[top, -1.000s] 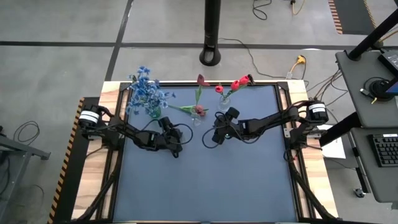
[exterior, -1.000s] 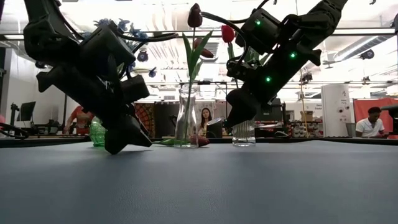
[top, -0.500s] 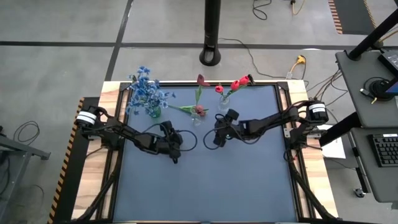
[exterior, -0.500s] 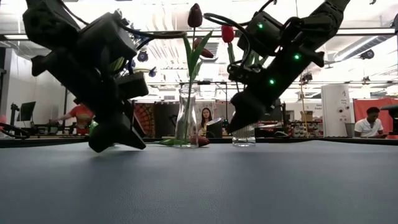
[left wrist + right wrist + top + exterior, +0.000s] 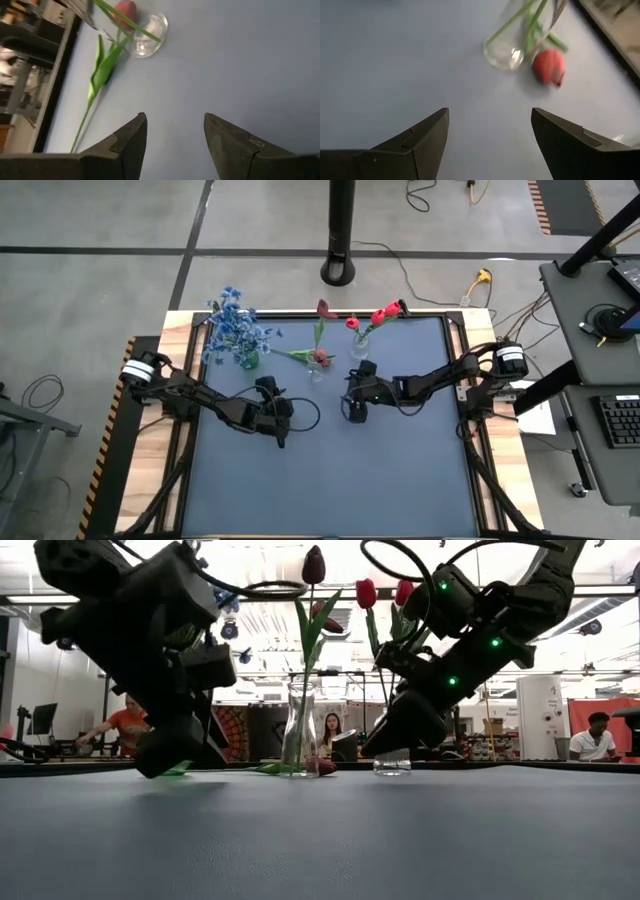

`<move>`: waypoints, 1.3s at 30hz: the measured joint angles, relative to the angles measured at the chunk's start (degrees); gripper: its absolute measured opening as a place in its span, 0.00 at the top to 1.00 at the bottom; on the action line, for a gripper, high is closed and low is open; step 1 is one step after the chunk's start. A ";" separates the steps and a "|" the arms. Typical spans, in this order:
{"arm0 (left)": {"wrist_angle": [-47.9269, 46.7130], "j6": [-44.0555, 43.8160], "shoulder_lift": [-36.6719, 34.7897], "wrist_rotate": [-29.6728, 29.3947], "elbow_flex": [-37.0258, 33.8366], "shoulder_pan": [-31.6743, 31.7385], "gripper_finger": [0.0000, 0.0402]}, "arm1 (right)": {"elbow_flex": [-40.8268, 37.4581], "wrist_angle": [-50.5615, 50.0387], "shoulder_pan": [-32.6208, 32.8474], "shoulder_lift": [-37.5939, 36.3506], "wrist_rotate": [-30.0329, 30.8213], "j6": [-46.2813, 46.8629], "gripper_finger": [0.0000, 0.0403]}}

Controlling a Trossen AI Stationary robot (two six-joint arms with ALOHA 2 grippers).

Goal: Sort flowers into vase by color
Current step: Put the dark red tulip into the bottom transparent vase

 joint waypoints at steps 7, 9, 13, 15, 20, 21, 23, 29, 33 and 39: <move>0.20 -4.41 0.00 -1.06 -0.05 -0.95 0.55 | 1.51 2.66 -0.78 0.04 4.45 -10.53 0.32; 0.26 -5.30 -0.01 -1.05 -0.15 -1.34 0.55 | 1.82 3.24 -1.24 0.12 4.49 -13.61 0.32; -0.16 -7.13 -0.02 -1.09 -0.36 -2.11 0.55 | 1.85 5.27 -2.93 1.14 4.49 -18.92 0.32; -0.89 -8.33 -0.18 -1.08 -0.52 -2.55 0.55 | 1.91 6.29 -3.78 2.38 4.62 -21.30 0.32; -3.66 -10.96 -0.99 -1.14 -0.64 -2.98 0.55 | 3.04 7.77 -5.06 5.80 4.71 -26.28 0.32; -4.17 -11.57 -1.19 -1.16 -0.75 -3.00 0.55 | 3.69 8.00 -5.11 6.39 4.89 -27.24 0.32; -5.65 -12.80 -1.91 -1.08 -1.14 -3.02 0.55 | 4.77 8.06 -5.14 7.73 6.27 -30.15 0.32; -11.47 -18.43 -4.40 -0.28 -1.89 -3.81 0.55 | 6.32 11.32 -5.44 11.35 8.30 -39.07 0.32; -14.26 -20.99 -5.53 1.74 -2.05 -4.14 0.55 | 6.59 12.89 -6.25 12.02 7.64 -39.05 0.32; -15.43 -20.99 -5.84 2.01 -2.11 -4.21 0.55 | 7.33 13.52 -8.21 12.27 6.34 -40.22 0.32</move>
